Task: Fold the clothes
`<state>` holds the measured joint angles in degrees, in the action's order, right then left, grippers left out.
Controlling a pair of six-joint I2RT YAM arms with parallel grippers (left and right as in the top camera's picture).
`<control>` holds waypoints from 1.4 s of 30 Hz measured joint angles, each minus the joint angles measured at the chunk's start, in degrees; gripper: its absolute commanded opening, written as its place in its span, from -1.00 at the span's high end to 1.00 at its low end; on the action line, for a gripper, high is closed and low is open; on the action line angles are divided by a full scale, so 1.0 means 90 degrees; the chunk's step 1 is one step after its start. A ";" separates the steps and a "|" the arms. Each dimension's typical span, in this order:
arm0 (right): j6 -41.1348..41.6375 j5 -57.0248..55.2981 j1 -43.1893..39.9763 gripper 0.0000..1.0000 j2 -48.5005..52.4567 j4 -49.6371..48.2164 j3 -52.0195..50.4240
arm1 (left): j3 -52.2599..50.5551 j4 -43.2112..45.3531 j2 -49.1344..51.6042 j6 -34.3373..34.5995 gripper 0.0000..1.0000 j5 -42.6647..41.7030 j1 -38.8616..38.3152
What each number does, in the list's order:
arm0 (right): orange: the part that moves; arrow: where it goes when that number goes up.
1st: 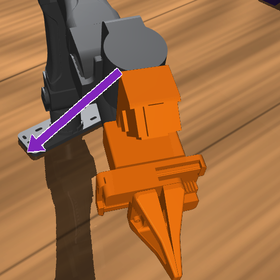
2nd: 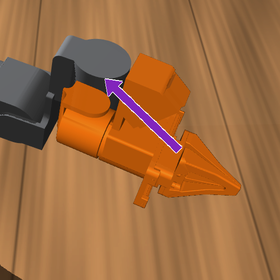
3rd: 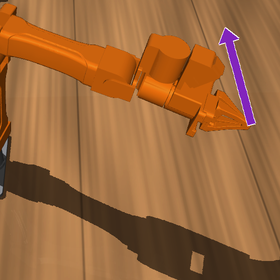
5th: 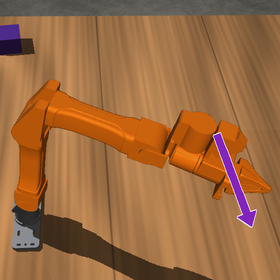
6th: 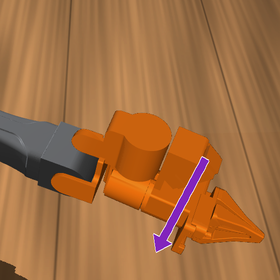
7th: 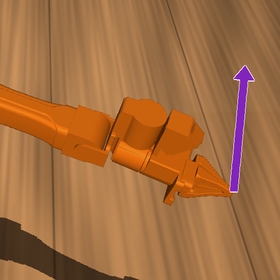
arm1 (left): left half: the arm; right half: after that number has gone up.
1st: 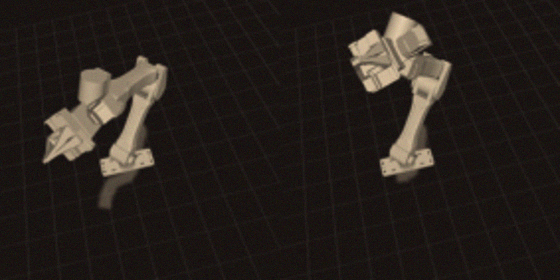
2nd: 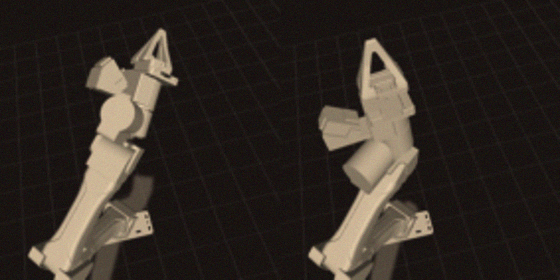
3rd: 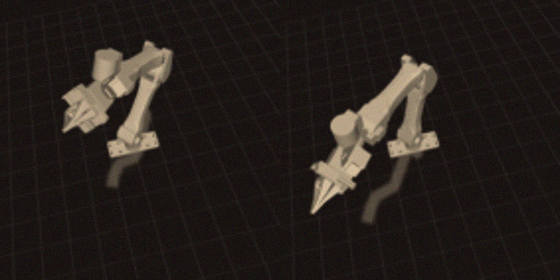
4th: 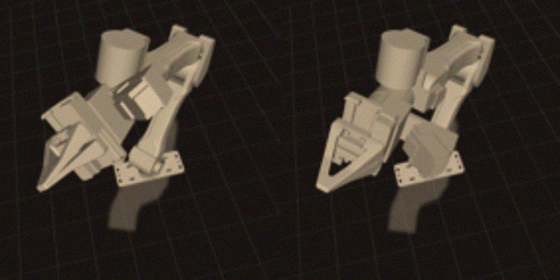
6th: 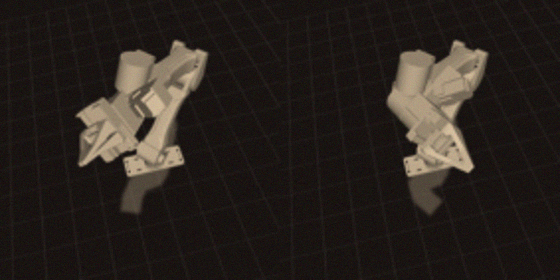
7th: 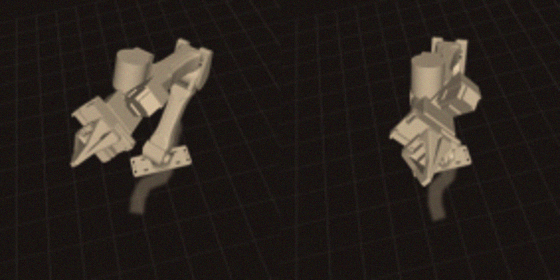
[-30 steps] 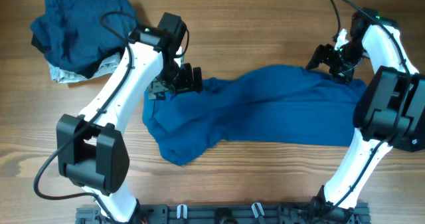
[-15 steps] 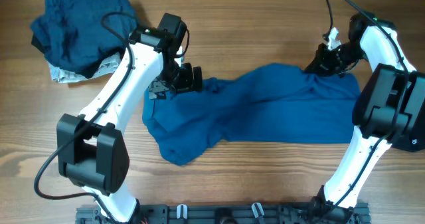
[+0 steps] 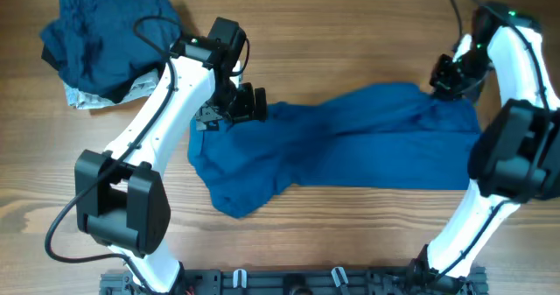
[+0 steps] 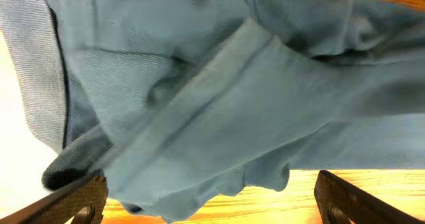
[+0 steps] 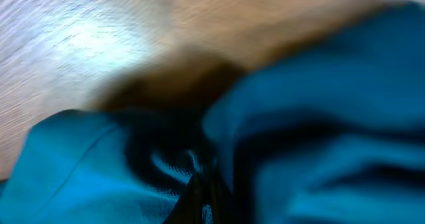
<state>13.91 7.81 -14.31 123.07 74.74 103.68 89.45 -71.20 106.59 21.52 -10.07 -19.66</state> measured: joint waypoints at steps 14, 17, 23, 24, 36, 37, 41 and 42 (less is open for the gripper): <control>0.0561 -0.1107 0.0000 -0.37 -0.0185 0.0894 0.0049 | 0.0000 0.0022 0.0000 0.0000 -1.00 0.0000 -0.0002; 0.0444 -0.1127 0.0000 -0.88 -0.0187 0.0389 0.0046 | 0.0000 0.0034 0.0000 0.0000 -1.00 0.0000 0.0000; -0.0100 -0.0804 -0.0274 -0.97 -0.0185 -0.0869 0.0044 | 0.0000 0.0029 0.0000 0.0000 -0.99 0.0000 0.0000; -0.0236 -0.0646 -0.0403 -0.97 -0.0185 -0.0923 0.0044 | 0.0000 0.0027 0.0000 0.0000 -0.99 0.0000 -0.0002; -0.2880 0.2528 -0.1156 -0.95 0.0840 -0.1132 0.0044 | 0.0000 0.0068 0.0000 0.0000 -0.99 0.0000 0.0000; -0.2975 0.2722 -0.1010 -0.94 0.0935 -0.1173 0.0044 | 0.0000 0.0068 0.0000 0.0000 -1.00 0.0000 -0.0002; -0.3254 0.2990 -0.0656 -0.55 0.1018 -0.1139 0.0044 | 0.0000 0.0068 0.0000 0.0000 -0.99 0.0000 0.0000; -0.3310 0.3014 -0.0585 -0.32 0.1037 -0.1090 0.0044 | 0.0000 0.0068 0.0000 0.0000 -0.99 0.0000 0.0000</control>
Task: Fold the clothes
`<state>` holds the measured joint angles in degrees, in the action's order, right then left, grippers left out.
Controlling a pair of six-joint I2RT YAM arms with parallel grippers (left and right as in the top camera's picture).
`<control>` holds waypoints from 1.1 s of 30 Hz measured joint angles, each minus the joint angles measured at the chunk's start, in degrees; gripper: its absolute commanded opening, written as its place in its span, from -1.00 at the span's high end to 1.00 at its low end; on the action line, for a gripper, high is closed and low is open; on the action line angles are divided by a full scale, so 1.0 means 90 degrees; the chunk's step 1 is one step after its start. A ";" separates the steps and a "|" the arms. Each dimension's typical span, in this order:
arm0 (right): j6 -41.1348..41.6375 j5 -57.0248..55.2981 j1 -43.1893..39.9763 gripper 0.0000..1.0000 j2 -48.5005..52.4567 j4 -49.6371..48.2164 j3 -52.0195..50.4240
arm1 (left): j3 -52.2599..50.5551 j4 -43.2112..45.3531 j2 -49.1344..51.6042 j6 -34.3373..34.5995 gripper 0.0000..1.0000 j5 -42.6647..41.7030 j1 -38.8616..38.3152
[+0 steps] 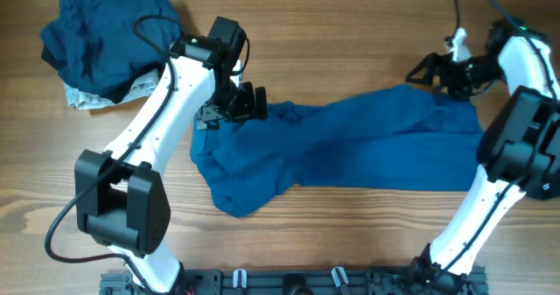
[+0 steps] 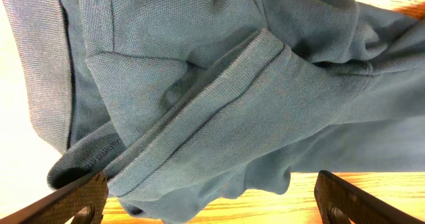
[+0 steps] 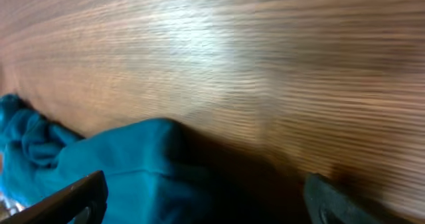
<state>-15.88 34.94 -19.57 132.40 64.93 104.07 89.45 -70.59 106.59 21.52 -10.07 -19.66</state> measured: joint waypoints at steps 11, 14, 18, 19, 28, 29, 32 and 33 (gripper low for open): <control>0.0015 0.0238 0.0112 0.92 0.0019 0.0401 0.0002 | 0.0000 0.0012 0.0000 0.0000 -1.00 0.0000 0.0000; 0.0401 0.0075 0.0104 0.91 0.0019 0.0474 0.0112 | 0.0000 0.0012 0.0000 0.0000 -1.00 0.0000 0.0000; 0.1175 -0.0750 0.0092 0.92 -0.0119 0.0680 0.0265 | 0.0000 0.0012 0.0000 0.0000 -1.00 0.0000 0.0000; 0.1552 -0.1141 0.0092 0.91 -0.0301 0.0877 0.0265 | 0.0000 0.0012 0.0000 0.0000 -1.00 0.0000 0.0000; 0.3240 -0.2953 0.0080 0.91 -0.1294 0.2863 0.0381 | 0.0000 0.0119 0.0000 0.0000 -1.00 0.0000 0.0000; 0.3283 -0.3028 0.0080 0.91 -0.1294 0.2958 0.0381 | 0.0000 0.0119 0.0000 0.0000 -1.00 -0.0002 0.0000; 0.3339 -0.3184 0.0080 0.91 -0.1294 0.3004 0.0369 | 0.0000 0.0126 0.0000 0.0000 -1.00 -0.0002 0.0000; 0.3356 -0.3245 0.0080 0.91 -0.1294 0.3014 0.0347 | 0.0000 0.0131 0.0000 0.0000 -1.00 -0.0002 0.0000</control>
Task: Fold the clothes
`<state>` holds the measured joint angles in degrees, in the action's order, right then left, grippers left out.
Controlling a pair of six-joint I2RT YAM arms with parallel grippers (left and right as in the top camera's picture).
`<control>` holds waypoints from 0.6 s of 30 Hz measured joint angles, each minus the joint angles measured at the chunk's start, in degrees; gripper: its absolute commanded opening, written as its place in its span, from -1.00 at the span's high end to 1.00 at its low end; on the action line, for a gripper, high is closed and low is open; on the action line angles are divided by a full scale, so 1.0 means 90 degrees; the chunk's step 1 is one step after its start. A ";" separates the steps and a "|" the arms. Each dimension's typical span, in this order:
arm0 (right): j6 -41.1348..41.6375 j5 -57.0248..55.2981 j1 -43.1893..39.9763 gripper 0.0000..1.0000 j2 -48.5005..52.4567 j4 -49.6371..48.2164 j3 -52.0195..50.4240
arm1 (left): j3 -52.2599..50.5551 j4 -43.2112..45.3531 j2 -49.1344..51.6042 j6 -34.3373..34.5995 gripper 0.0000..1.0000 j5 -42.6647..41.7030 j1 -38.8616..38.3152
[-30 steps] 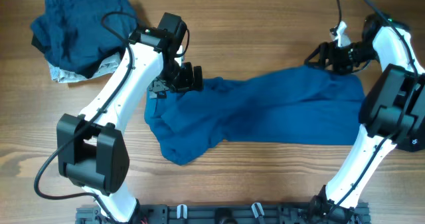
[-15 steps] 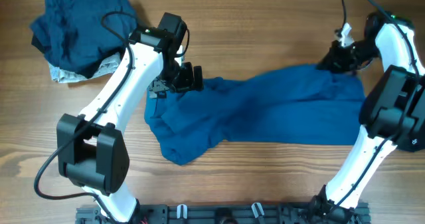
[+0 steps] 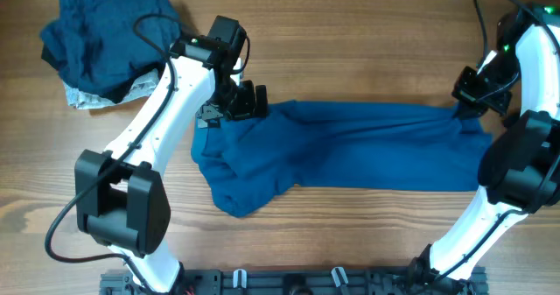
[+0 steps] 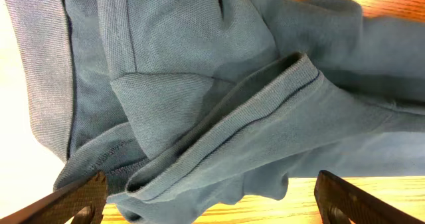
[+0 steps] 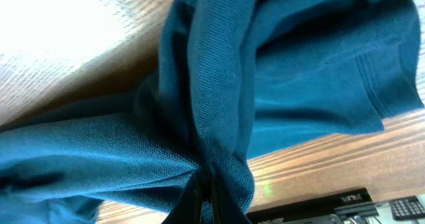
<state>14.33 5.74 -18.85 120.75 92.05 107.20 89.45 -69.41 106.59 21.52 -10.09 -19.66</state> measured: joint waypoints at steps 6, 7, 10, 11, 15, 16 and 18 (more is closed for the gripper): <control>0.0253 -0.0459 0.0000 0.80 0.0000 0.0017 -0.0568 | 0.0000 0.0000 0.0000 0.0000 -1.00 0.0000 0.0000; 0.0284 -0.0512 0.0000 0.73 0.0000 0.0017 -0.0646 | 0.0000 0.0000 0.0000 0.0000 -1.00 0.0000 0.0000; 0.0391 -0.0641 0.0007 0.57 -0.0010 0.0012 -0.0787 | 0.0000 0.0000 0.0000 0.0000 -1.00 0.0002 0.0000; 0.0435 -0.0687 0.0017 0.48 -0.0041 0.0015 -0.0852 | 0.0000 0.0002 0.0000 0.0000 -0.99 0.0000 0.0000; 0.0517 -0.0811 0.0185 -0.32 -0.0510 0.0022 -0.1073 | 0.0000 0.0002 0.0000 0.0000 -0.99 0.0000 0.0000; 0.0498 -0.0814 0.0245 -0.42 -0.0663 0.0024 -0.1076 | 0.0000 0.0002 0.0000 0.0000 -1.00 0.0000 0.0000; 0.0554 -0.0833 0.0333 -0.50 -0.0891 0.0029 -0.1076 | 0.0000 0.0005 0.0000 0.0000 -1.00 0.0000 0.0000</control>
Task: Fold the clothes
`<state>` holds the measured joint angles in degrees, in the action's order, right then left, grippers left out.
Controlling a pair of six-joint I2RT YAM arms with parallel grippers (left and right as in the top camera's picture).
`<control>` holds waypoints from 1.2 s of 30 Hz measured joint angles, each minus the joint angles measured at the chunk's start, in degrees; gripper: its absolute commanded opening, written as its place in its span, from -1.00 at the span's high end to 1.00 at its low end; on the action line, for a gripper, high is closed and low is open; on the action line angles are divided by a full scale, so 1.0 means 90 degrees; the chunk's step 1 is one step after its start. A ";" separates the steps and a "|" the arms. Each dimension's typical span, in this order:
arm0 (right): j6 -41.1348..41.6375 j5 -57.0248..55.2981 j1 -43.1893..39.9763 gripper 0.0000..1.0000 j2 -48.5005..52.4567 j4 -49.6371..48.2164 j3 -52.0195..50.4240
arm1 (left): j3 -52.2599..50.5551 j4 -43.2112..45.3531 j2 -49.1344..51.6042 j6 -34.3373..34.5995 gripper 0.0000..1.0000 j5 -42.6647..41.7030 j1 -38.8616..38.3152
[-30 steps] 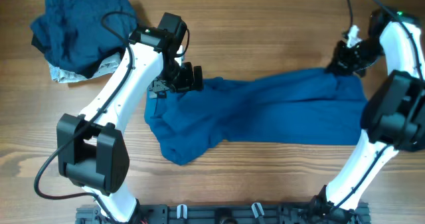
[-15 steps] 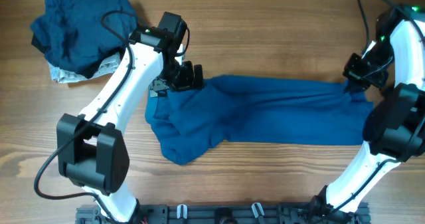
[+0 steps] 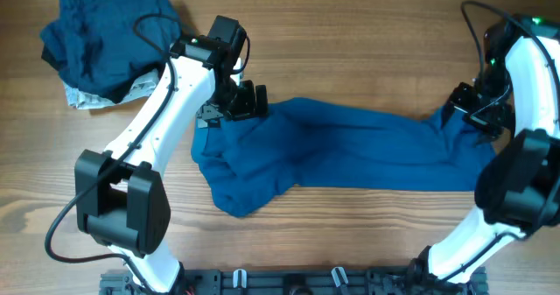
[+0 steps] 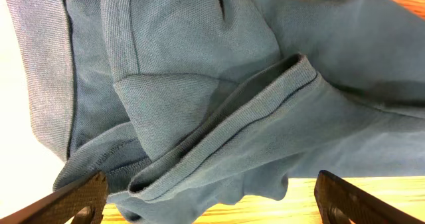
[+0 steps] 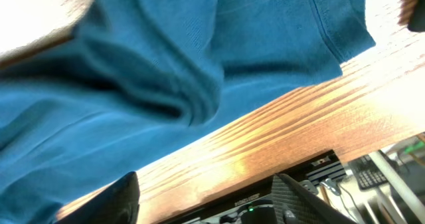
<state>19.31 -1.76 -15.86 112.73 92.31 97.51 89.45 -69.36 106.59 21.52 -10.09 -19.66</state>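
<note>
A blue polo-type garment (image 3: 350,151) lies stretched out long across the wooden table (image 3: 350,32), bunched at its left end. My left gripper (image 3: 248,102) hovers at that left end and is open. In the left wrist view its fingers (image 4: 80,197) stand wide apart, with a ribbed cuff (image 4: 265,98) and folds of cloth lying between them. My right gripper (image 3: 462,111) is over the garment's right end, also open. In the right wrist view the right gripper (image 5: 204,179) has only bare wood between its fingertips, and the blue cloth (image 5: 166,64) lies beyond them.
A heap of dark navy clothes (image 3: 105,37) with a pale piece under it sits at the far left corner. A black rail (image 3: 289,282) runs along the table's front edge. Both white arms reach in from the front.
My right gripper was shut on the garment's right end and has opened and let it go. That end now lies slightly lower and flatter on the table. The left gripper has not moved.
At first my right gripper was shut on the garment's upper right part. Then it was open over bare wood beyond that corner. Then it was shut on the right end with the cloth drawn out straighter. Now it is open. The left gripper stayed open at the left end.
</note>
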 measured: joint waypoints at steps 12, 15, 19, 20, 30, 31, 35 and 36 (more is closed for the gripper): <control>-0.0155 0.0362 0.0080 -0.64 -0.0204 -0.0814 -0.0002 | -0.0005 0.0010 0.0206 0.0000 -0.96 -0.0245 -0.0119; -0.0185 0.0481 0.0080 -0.64 -0.0204 -0.0821 -0.0002 | -0.0007 -0.0172 0.0350 0.0002 -0.93 -0.0274 -0.0216; -0.0206 0.0527 0.0080 -0.64 -0.0204 -0.0865 -0.0002 | -0.0010 -0.0369 0.0595 0.0019 -0.89 -0.0321 -0.0287; -0.0209 0.0527 0.0080 -0.64 -0.0204 -0.0872 -0.0002 | -0.0010 -0.0362 0.0636 0.0017 -0.90 -0.0321 -0.0287; -0.0228 0.0527 0.0080 -0.64 -0.0204 -0.0891 -0.0002 | -0.0012 -0.0056 0.1098 -0.0342 -0.88 -0.0010 -0.0289; -0.0228 0.0527 0.0080 -0.64 -0.0204 -0.0891 -0.0005 | -0.0012 -0.0053 0.1134 -0.0435 -0.85 -0.0046 -0.0301; -0.0228 0.0527 0.0080 -0.64 -0.0204 -0.0896 -0.0002 | -0.0024 -0.0073 0.1217 -0.0714 -0.50 -0.0272 -0.0437; -0.0228 0.0529 0.0080 -0.64 -0.0204 -0.0913 -0.0005 | -0.0024 -0.0102 0.1217 -0.0746 -0.36 -0.0321 -0.0476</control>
<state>17.26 3.01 -15.14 110.89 84.09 97.47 89.23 -70.28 117.54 14.81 -12.97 -23.94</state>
